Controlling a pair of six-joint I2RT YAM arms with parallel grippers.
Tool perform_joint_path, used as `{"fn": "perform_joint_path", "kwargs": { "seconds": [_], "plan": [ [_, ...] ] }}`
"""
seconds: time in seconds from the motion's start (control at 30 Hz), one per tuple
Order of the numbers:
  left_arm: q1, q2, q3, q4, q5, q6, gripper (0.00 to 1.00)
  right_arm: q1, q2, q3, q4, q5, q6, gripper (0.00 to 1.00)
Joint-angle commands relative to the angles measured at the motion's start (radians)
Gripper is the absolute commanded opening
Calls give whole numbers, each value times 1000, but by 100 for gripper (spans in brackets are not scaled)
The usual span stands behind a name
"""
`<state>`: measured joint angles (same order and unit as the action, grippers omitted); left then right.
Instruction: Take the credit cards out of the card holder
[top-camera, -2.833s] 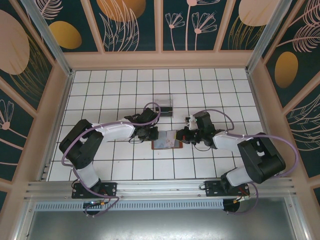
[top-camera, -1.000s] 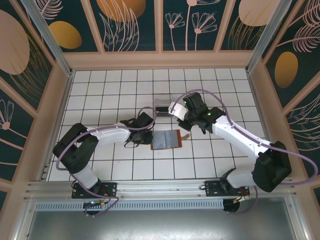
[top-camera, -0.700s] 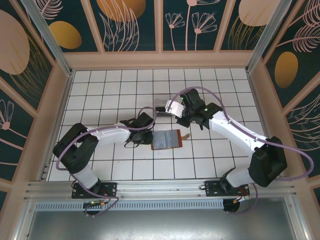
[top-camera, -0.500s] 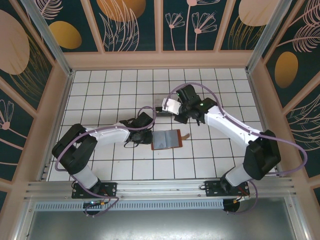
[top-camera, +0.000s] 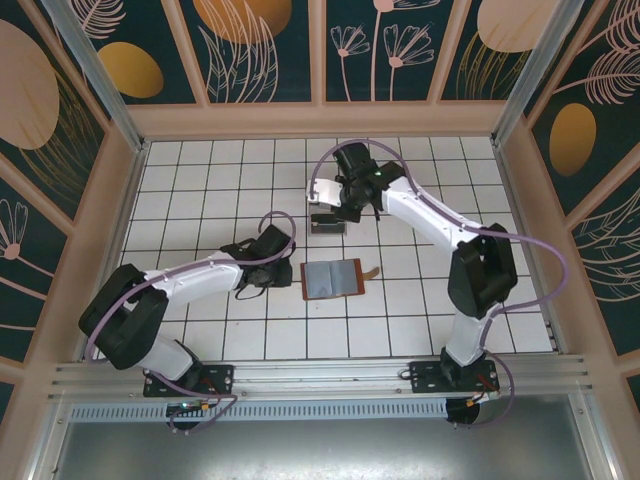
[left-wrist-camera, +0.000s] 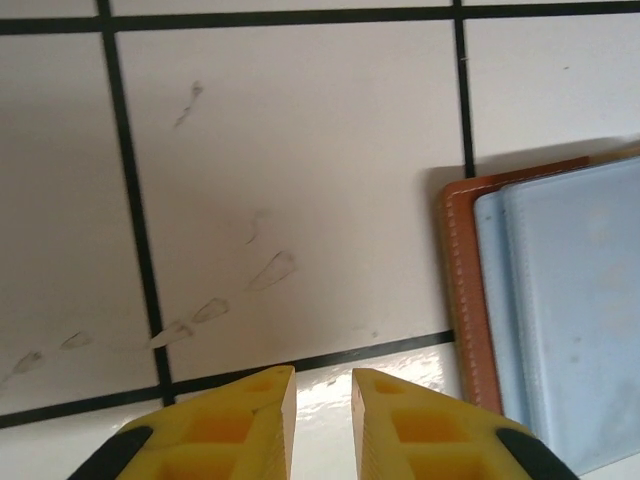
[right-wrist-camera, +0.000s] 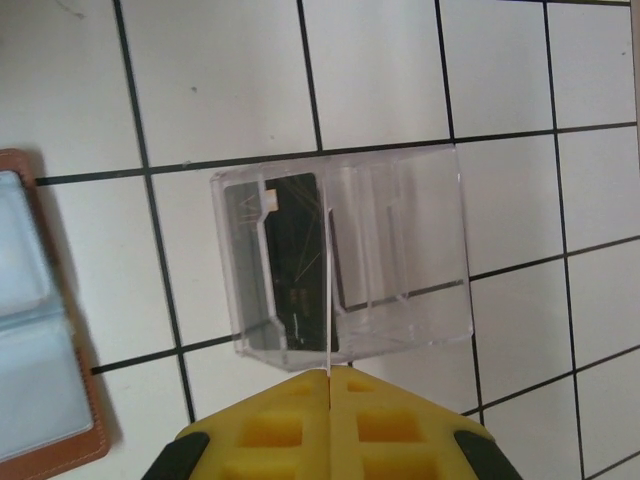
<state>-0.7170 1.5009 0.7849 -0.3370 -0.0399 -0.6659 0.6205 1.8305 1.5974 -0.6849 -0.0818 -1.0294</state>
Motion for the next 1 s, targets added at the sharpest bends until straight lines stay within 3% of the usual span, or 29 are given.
{"fn": "perform_joint_path", "kwargs": {
  "seconds": [0.0, 0.57, 0.97],
  "plan": [
    [9, -47, -25, -37, -22, -29, 24, -9, 69, 98, -89, -10, -53, 0],
    [23, -116, -62, -75, -30, -55, 25, -33, 323, 378, -225, -11, -110, 0],
    [22, -104, -55, -73, -18, -65, 25, -37, 406, 407, -260, -41, -123, 0]
  ]
}}
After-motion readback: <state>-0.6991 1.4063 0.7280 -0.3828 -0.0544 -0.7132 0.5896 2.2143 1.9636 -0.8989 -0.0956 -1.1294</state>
